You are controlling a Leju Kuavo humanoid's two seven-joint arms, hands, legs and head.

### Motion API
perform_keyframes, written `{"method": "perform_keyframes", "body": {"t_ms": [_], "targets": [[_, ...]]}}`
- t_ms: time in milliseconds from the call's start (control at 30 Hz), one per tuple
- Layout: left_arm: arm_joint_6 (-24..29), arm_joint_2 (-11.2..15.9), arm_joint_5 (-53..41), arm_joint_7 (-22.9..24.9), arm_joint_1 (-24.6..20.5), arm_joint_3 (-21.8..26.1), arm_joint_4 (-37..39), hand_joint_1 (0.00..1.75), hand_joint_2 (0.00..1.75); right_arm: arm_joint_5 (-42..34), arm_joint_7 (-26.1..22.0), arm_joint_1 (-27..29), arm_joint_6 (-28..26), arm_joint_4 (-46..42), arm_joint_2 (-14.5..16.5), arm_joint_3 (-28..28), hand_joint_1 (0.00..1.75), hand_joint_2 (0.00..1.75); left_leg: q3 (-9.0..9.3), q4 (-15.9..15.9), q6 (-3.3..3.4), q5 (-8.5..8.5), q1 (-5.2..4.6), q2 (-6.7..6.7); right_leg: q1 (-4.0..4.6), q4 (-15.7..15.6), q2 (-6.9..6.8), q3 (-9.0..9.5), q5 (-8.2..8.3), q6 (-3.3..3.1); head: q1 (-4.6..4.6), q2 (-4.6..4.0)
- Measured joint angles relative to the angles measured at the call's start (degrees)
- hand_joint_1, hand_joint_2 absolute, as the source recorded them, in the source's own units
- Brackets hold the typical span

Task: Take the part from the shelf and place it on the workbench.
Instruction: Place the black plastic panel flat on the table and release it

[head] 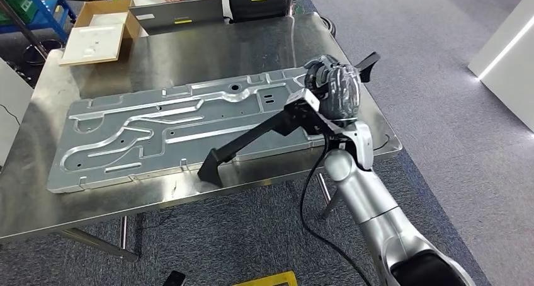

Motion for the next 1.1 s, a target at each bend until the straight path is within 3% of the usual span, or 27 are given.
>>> {"method": "perform_keyframes", "body": {"t_ms": [67,133,233,300,400,433,467,500,567,633,700,800,833,900,967,1000,1033,1100], "targets": [[-0.07,0.0,-0.19,0.07,-0.09,-0.03,0.0,0.0,1.75,1.35,0.31,-2.45,0.04,1.99,-1.13,-1.53,1.75,1.75,3.51,-7.3,0.24,3.73,0.1,0.18,-0.06,0.47,-0.01,-0.03,-0.36,0.46,0.0,0.0],[-0.24,0.0,-0.3,0.12,-0.25,-0.09,0.0,0.0,1.75,2.66,0.46,-4.88,0.19,3.72,-2.27,-2.69,1.75,1.75,5.94,-12.44,0.82,5.13,-0.12,0.28,0.08,1.03,-0.01,-0.3,-0.66,1.11,0.01,0.0],[-0.61,-0.03,-0.6,0.26,-0.38,-0.28,0.0,0.0,1.75,4.87,1.26,-7.69,1.26,6.47,-4.0,-3.81,1.75,1.75,6.18,-13.25,1.92,5.06,-0.32,0.07,0.13,1.05,-0.08,-0.52,-0.66,2.15,0.0,0.01],[-0.79,-0.11,-0.74,0.34,-0.51,-0.51,0.0,0.0,1.75,6.59,2.06,-9.82,2.59,8.7,-5.28,-4.49,1.75,1.75,6.37,-13.75,2.68,5.38,-0.15,0.0,-0.05,2.71,0.05,-1.22,-1.91,2.73,0.04,0.01],[-1.02,-0.19,-1.0,0.47,-0.72,-0.94,0.0,0.0,1.75,9.42,3.15,-13.31,4.64,12.96,-7.16,-5.15,1.75,1.75,6.41,-14.01,3.37,5.54,-0.11,-0.09,-0.18,12.61,0.37,-6.07,-6.63,3.37,0.08,0.0],[-1.1,-0.2,-1.11,0.52,-0.71,-1.09,0.0,0.0,1.75,10.32,3.44,-14.06,5.38,14.43,-7.74,-5.21,1.75,1.75,6.4,-13.97,3.44,5.52,-0.14,-0.17,-0.19,15.64,0.42,-7.71,-7.45,3.48,0.08,0.0],[-1.21,-0.2,-1.21,0.56,-0.69,-1.22,0.0,0.0,1.75,11.3,3.67,-14.69,6.27,15.84,-8.28,-5.23,1.75,1.75,6.4,-13.91,3.47,5.49,-0.15,-0.28,-0.19,16.91,0.44,-8.56,-7.22,3.5,0.08,0.0],[-1.33,-0.21,-1.27,0.6,-0.68,-1.32,0.0,0.0,1.75,12.3,3.78,-15.32,7.24,17.24,-8.75,-5.23,1.75,1.75,6.42,-13.83,3.46,5.45,-0.17,-0.4,-0.19,16.0,0.46,-8.37,-5.91,3.42,0.08,0.01],[-1.59,-0.31,-1.35,0.6,-0.76,-1.45,0.0,0.0,1.75,14.15,3.77,-16.9,9.25,19.91,-9.49,-5.21,1.75,1.75,6.45,-13.67,3.34,5.34,-0.27,-0.58,-0.14,8.72,0.51,-5.31,-1.63,2.94,0.08,0.01],[-1.78,-0.5,-1.55,0.6,-0.91,-1.55,0.0,0.0,1.75,15.49,3.56,-18.63,10.64,22.46,-9.94,-5.2,1.75,1.75,6.28,-13.54,3.03,5.27,-0.54,-0.67,0.14,2.36,0.58,-2.5,0.69,2.39,0.07,0.01],[-1.85,-0.6,-1.73,0.6,-0.97,-1.67,0.01,0.0,1.75,16.15,3.11,-19.65,11.27,24.73,-10.14,-5.19,1.75,1.75,6.16,-13.59,2.53,5.28,-0.64,-0.71,0.46,1.02,0.62,-1.94,0.7,2.02,0.07,0.0],[-2.15,-0.6,-1.73,0.39,-0.99,-1.88,0.01,0.0,1.75,16.81,2.19,-20.14,11.48,26.98,-10.12,-5.12,1.75,1.75,5.71,-12.4,1.62,4.17,-0.7,-0.56,0.0,0.35,0.48,-1.6,1.04,1.11,0.04,-0.01],[-2.43,-0.6,-1.67,0.14,-1.04,-1.92,0.0,0.0,1.75,17.14,1.78,-20.32,11.55,27.59,-10.09,-5.07,1.75,1.75,4.76,-10.23,1.36,2.82,-0.69,-0.43,-0.19,0.09,0.36,-1.45,1.16,0.79,0.03,-0.01],[-2.99,-0.6,-1.5,-0.46,-1.07,-1.95,0.0,0.0,1.75,17.71,1.02,-20.59,12.0,28.94,-9.97,-4.98,1.75,1.75,1.33,-2.77,0.99,-0.81,-0.45,-0.18,-0.16,0.03,0.18,-1.37,1.15,0.46,0.02,0.0],[-3.25,-0.59,-1.4,-0.74,-0.99,-1.96,0.0,0.0,1.75,18.02,0.59,-20.51,12.52,30.16,-9.73,-4.88,1.75,1.75,-1.38,2.58,0.73,-2.21,-0.32,-0.09,-0.1,0.14,0.14,-1.37,1.06,0.38,0.02,0.0],[-3.32,-0.59,-1.39,-0.8,-0.97,-1.96,0.0,0.0,1.75,18.13,0.45,-20.45,12.63,30.61,-9.59,-4.81,1.75,1.75,-1.31,2.18,0.68,-1.28,-0.31,-0.07,-0.11,0.26,0.16,-1.37,0.99,0.4,0.02,-0.01],[-3.39,-0.59,-1.38,-0.86,-1.0,-1.96,0.0,0.0,1.75,18.19,0.37,-20.43,12.69,30.94,-9.47,-4.75,1.75,1.75,-0.14,-0.49,0.73,0.57,-0.3,-0.03,-0.12,0.45,0.19,-1.35,0.85,0.48,0.02,-0.01],[-3.49,-0.58,-1.38,-0.96,-1.12,-1.97,0.0,0.0,1.75,18.26,0.33,-20.55,12.72,31.37,-9.31,-4.67,1.75,1.75,3.58,-8.46,1.04,4.13,-0.37,0.11,-0.03,0.96,0.22,-1.42,0.43,0.84,0.02,-0.01]]}}
